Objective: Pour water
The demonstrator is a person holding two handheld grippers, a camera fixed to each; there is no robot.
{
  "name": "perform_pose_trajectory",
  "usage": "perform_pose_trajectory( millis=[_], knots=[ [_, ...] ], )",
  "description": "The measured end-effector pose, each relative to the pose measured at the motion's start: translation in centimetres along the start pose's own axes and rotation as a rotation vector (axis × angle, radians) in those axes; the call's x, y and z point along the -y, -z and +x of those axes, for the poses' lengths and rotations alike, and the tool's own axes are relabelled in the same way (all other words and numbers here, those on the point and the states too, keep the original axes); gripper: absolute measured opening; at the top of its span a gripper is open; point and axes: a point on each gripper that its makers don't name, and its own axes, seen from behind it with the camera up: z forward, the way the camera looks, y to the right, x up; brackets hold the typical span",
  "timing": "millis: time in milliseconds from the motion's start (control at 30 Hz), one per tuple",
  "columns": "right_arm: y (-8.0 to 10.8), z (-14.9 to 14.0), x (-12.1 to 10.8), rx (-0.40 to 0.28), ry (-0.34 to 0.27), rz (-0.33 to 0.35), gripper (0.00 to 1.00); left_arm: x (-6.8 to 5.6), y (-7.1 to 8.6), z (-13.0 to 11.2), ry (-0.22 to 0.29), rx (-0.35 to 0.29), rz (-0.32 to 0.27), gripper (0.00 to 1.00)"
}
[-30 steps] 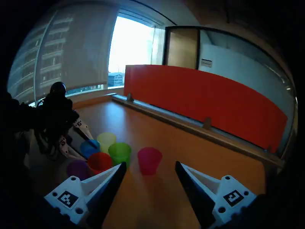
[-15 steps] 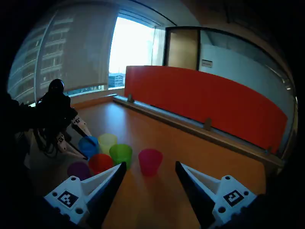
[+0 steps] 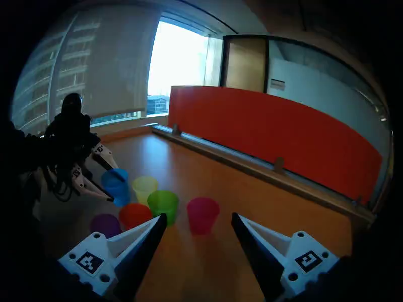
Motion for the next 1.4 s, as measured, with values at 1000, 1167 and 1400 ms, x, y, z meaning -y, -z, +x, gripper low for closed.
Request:
perform_pose_trajectory(
  millis=[1000, 1167, 1400],
  knots=[
    [-2.7, 0.0, 1.4, 0.016, 0.016, 0.058, 0.99, 2.3, 5.0, 5.3, 0.035, -0.176, 0.124, 0.81],
    [-3.6, -0.4, 1.9, 0.034, 0.023, 0.078, 0.99, 2.7, 6.0, 6.0, 0.063, -0.205, 0.137, 0.81],
    [-4.9, -0.9, 2.4, 0.055, 0.044, 0.095, 0.99, 3.1, 7.4, 7.0, 0.085, -0.243, 0.151, 0.81]
  ],
)
